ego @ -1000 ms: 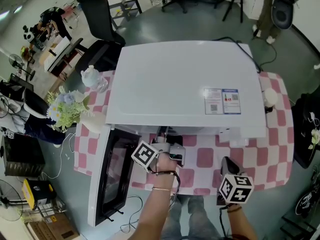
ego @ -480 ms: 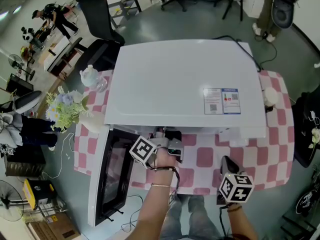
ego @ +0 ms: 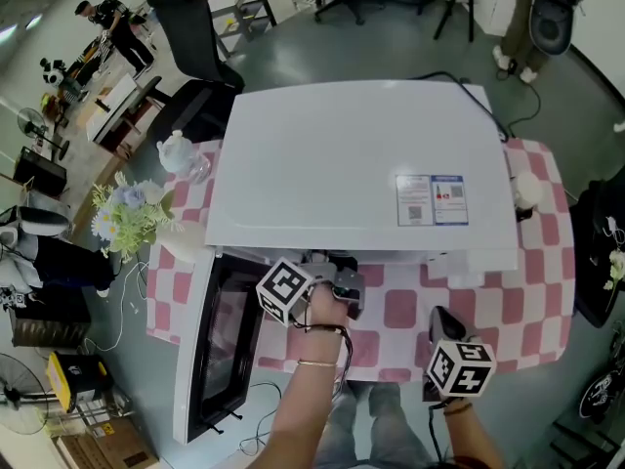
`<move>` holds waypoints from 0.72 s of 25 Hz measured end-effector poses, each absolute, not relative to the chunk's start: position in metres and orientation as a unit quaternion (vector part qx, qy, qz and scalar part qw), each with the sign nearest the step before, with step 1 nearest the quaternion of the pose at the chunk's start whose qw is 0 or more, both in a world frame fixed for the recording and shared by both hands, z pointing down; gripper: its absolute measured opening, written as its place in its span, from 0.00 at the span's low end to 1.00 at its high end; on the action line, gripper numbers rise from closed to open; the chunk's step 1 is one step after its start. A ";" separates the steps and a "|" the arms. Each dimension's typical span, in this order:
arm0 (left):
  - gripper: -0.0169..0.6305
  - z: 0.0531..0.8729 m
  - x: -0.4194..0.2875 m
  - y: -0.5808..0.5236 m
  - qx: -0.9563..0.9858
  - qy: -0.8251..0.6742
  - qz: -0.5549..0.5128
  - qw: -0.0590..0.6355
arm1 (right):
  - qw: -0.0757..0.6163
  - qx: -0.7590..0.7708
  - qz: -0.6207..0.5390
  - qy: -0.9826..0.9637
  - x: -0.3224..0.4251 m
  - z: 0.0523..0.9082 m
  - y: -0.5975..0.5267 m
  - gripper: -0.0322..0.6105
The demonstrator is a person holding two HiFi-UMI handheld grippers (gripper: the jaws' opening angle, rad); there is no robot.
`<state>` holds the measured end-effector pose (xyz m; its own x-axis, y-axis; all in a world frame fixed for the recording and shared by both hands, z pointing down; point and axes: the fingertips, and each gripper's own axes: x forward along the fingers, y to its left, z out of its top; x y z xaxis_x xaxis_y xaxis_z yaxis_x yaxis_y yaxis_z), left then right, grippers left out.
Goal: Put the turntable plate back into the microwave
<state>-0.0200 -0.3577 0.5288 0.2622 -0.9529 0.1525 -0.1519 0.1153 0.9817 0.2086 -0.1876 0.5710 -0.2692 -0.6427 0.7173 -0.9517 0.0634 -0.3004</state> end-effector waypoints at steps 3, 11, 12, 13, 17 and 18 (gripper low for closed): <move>0.06 0.532 -0.018 -0.358 0.565 -0.499 -0.336 0.565 | 0.202 0.570 0.380 -0.700 0.210 0.570 -0.188 0.06; 0.11 0.532 -0.018 -0.359 0.583 -0.542 -0.261 0.546 | 0.201 0.571 0.380 -0.699 0.212 0.570 -0.186 0.06; 0.11 0.531 -0.017 -0.359 0.588 -0.542 -0.257 0.543 | 0.200 0.571 0.381 -0.699 0.212 0.569 -0.186 0.06; 0.13 0.529 -0.016 -0.360 0.595 -0.540 -0.254 0.539 | 0.200 0.571 0.381 -0.699 0.212 0.569 -0.186 0.06; 0.23 0.524 -0.014 -0.362 0.613 -0.537 -0.240 0.527 | 0.199 0.571 0.380 -0.700 0.213 0.569 -0.185 0.06; 0.24 0.523 -0.013 -0.362 0.616 -0.540 -0.233 0.525 | 0.199 0.570 0.380 -0.700 0.213 0.569 -0.185 0.06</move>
<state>-0.0134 -0.3618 0.5234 0.3094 -0.9088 0.2799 -0.4201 0.1334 0.8976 0.2129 -0.1851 0.5686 -0.2700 -0.6476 0.7125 -0.9503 0.0601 -0.3055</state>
